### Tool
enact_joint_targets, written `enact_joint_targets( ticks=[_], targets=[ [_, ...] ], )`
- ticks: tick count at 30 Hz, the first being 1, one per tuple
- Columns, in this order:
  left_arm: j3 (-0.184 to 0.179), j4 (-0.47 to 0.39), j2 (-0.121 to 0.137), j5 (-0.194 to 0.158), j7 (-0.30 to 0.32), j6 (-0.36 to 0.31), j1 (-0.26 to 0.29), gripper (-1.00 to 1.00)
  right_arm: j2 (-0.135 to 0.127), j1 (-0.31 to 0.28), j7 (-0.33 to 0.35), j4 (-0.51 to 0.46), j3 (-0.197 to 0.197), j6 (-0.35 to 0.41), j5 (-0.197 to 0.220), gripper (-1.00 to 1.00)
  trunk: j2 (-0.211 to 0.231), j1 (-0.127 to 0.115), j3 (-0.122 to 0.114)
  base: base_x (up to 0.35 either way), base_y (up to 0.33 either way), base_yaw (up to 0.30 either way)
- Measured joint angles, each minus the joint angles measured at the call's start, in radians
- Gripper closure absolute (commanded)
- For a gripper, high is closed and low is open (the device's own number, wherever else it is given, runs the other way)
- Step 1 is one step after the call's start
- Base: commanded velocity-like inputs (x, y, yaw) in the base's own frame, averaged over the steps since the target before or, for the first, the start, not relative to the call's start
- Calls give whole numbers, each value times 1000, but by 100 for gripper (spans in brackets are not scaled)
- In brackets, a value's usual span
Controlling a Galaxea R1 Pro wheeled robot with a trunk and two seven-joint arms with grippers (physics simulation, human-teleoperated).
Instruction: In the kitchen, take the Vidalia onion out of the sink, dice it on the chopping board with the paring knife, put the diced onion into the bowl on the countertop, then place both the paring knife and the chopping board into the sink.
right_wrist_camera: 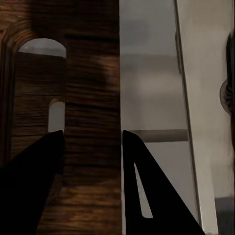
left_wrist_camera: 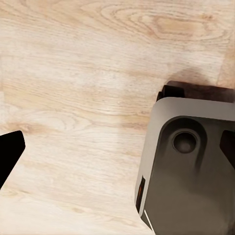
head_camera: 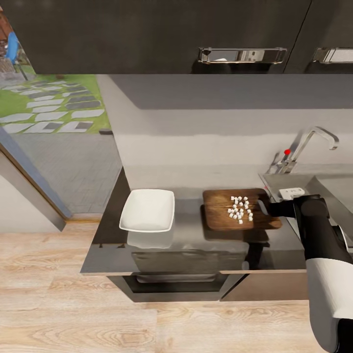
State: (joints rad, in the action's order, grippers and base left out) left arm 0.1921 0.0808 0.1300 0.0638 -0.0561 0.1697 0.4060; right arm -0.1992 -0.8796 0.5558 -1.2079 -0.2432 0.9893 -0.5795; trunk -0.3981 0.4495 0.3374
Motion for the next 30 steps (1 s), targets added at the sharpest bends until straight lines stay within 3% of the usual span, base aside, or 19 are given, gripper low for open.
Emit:
enact_joint_targets(
  ticks=[7, 30],
  targets=[
    [0, 0, 1, 0, 0, 0, 0, -100, 0, -2, 0, -2, 0, 2, -4, 100, 0, 0, 0, 0, 0, -24],
    [0, 0, 2, 0, 0, 0, 0, -100, 1, -1, 0, -2, -3, 0, -8, 100, 0, 0, -31, 0, 11, -138]
  ],
)
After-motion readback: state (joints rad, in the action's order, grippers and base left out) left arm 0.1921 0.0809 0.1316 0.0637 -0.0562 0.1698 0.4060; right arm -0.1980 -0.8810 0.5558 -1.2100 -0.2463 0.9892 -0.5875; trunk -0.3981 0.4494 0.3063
